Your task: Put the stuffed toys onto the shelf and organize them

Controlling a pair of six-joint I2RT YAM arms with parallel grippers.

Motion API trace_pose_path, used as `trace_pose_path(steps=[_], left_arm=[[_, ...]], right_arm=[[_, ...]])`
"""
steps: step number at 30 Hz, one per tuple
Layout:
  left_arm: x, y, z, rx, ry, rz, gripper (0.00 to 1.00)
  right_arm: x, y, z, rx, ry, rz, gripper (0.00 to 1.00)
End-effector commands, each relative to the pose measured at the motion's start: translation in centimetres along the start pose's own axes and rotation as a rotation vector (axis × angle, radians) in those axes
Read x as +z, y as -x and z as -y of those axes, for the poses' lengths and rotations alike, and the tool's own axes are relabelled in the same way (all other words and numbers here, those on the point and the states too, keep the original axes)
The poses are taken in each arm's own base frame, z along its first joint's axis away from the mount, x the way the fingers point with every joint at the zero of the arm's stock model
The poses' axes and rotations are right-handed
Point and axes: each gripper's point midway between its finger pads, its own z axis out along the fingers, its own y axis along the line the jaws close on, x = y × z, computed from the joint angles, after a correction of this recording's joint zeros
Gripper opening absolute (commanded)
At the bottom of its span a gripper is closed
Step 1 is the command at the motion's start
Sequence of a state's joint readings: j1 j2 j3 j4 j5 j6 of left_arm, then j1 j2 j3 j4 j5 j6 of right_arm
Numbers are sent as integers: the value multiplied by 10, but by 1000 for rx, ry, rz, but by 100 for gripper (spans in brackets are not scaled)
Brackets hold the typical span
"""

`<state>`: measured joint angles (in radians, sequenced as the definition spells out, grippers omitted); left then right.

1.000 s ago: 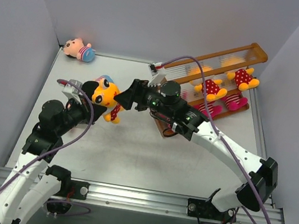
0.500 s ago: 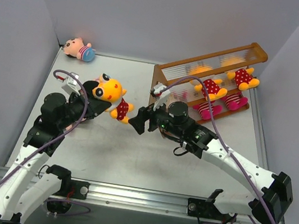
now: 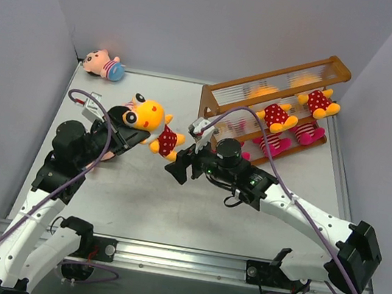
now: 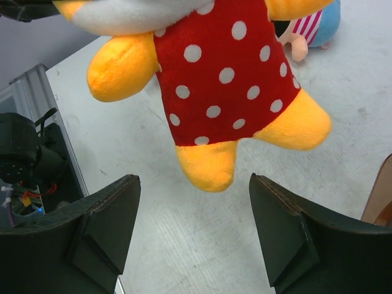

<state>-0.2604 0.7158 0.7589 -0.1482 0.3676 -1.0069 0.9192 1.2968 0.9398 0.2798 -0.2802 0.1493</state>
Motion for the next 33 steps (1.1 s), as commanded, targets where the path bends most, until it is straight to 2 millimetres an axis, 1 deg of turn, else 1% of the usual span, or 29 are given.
trace_pose_path(steps=[1,6,8,10,11,14,15,17,18,20,21,23,24,25,26,27,28,29,30,31,33], left_arm=[[-3,14,33,5,-115,36,2],[-1,11,35,-5,-131,20,3],[0,9,31,-10,-121,14,2],[2,8,29,-10,-117,4,2],[2,6,28,-10,-116,-2,2],[4,3,23,-7,-98,-13,3],[4,3,22,-5,-97,-16,2],[5,1,20,-4,-91,-25,2],[5,1,21,-2,-92,-24,2],[6,1,20,4,-89,-27,2],[6,2,21,11,-89,-25,2],[6,3,18,24,-73,-24,3],[6,3,18,32,-69,-23,4],[5,4,19,50,-66,-20,12],[4,6,19,59,-62,-12,18],[4,7,20,75,-63,-9,23],[3,9,22,81,-60,-7,31],[3,11,23,88,-58,1,36],[2,13,24,97,-60,7,40],[3,14,26,109,-58,7,49],[3,18,29,122,-56,16,56]], right_arm=[[9,19,-10,-47,45,58,72],[14,23,-10,-50,45,76,71],[16,24,-10,-49,43,77,70],[18,25,-9,-49,39,80,68],[18,30,-11,-51,42,92,67],[18,34,-11,-54,39,99,61],[18,36,-11,-56,36,104,56],[19,36,-10,-61,33,97,51],[19,37,-9,-61,27,98,44],[19,35,-9,-61,23,91,35],[19,34,-9,-59,21,86,22],[17,32,-8,-59,11,74,12],[15,30,-8,-59,7,67,3],[11,33,-9,-62,5,70,0],[8,28,-6,-61,-10,53,0],[2,32,-7,-67,-12,59,0],[-2,31,-7,-70,-18,54,0],[-6,25,-6,-68,-27,25,0],[-11,25,-5,-68,-34,20,0],[-19,21,-6,-65,-37,-4,0],[-31,24,-8,-59,-43,-11,0]])
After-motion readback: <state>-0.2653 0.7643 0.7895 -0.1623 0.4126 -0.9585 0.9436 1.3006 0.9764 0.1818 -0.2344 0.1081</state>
